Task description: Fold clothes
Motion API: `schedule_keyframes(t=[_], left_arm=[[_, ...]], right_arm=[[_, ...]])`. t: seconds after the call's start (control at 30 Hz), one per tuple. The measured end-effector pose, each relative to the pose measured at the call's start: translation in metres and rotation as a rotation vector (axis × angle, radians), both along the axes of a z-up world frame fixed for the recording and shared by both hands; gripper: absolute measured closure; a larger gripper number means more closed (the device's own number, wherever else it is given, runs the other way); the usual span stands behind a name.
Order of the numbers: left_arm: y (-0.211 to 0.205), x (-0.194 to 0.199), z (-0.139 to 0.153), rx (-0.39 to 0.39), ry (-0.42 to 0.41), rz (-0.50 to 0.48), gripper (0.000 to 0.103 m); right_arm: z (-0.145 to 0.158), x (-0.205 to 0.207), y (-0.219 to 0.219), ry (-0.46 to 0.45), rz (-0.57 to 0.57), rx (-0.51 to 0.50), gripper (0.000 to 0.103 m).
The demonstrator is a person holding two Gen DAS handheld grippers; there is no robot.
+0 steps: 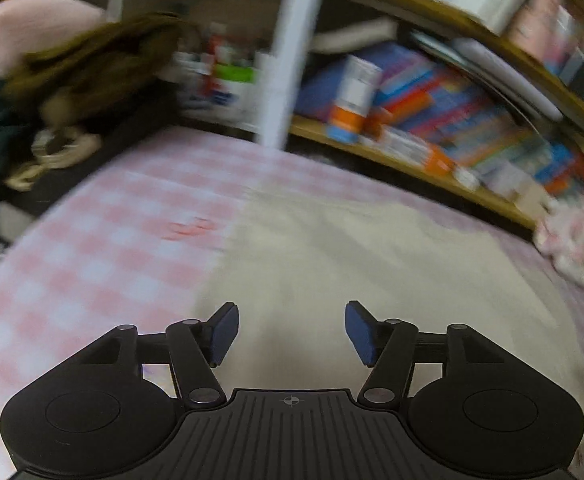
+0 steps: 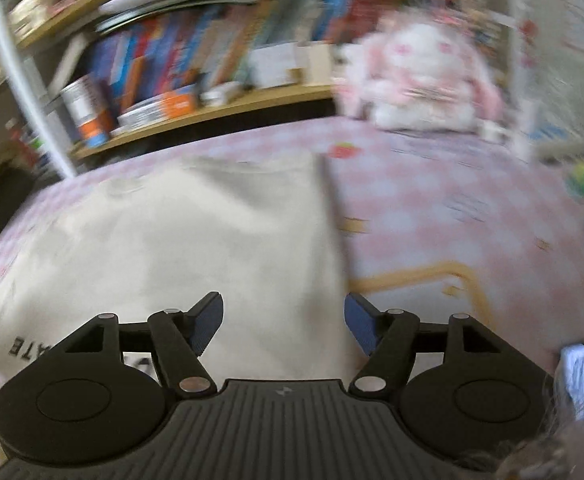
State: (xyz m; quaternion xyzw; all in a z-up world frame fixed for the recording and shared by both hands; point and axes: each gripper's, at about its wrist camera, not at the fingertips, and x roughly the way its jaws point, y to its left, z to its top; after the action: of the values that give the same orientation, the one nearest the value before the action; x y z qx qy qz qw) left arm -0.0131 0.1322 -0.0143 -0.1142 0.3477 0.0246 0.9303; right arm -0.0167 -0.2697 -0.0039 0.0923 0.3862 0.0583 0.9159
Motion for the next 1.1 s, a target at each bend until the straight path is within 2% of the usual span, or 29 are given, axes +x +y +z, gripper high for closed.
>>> schedule_keyframes(t=[0.17, 0.3, 0.47, 0.77, 0.83, 0.9, 1.03, 1.1], left_arm=[[-0.040, 0.006, -0.018, 0.114, 0.044, -0.122, 0.043], [-0.045, 0.001, -0.028, 0.140, 0.089, -0.143, 0.042], [-0.038, -0.003, -0.035, 0.140, 0.122, -0.132, 0.037], [-0.029, -0.010, -0.033, 0.142, 0.122, -0.150, 0.030], [-0.027, -0.010, -0.029, 0.147, 0.116, -0.155, 0.023], [-0.025, -0.012, -0.023, 0.153, 0.106, -0.163, 0.021], [-0.021, -0.012, -0.013, 0.168, 0.077, -0.185, 0.013], [-0.021, -0.013, -0.009, 0.177, 0.071, -0.199, 0.011]], right_arm=[[-0.013, 0.008, 0.055, 0.010, 0.159, -0.092, 0.036], [-0.027, 0.003, 0.074, 0.047, 0.236, -0.163, 0.035], [-0.036, 0.001, 0.065, 0.088, 0.193, -0.151, 0.033], [-0.036, -0.014, 0.058, 0.090, 0.111, -0.150, 0.029], [-0.033, -0.016, 0.063, 0.086, 0.082, -0.154, 0.029], [-0.029, -0.018, 0.068, 0.081, 0.055, -0.158, 0.027], [-0.017, -0.027, 0.081, 0.039, 0.031, -0.168, 0.013], [-0.013, -0.031, 0.089, 0.030, 0.017, -0.171, 0.012]])
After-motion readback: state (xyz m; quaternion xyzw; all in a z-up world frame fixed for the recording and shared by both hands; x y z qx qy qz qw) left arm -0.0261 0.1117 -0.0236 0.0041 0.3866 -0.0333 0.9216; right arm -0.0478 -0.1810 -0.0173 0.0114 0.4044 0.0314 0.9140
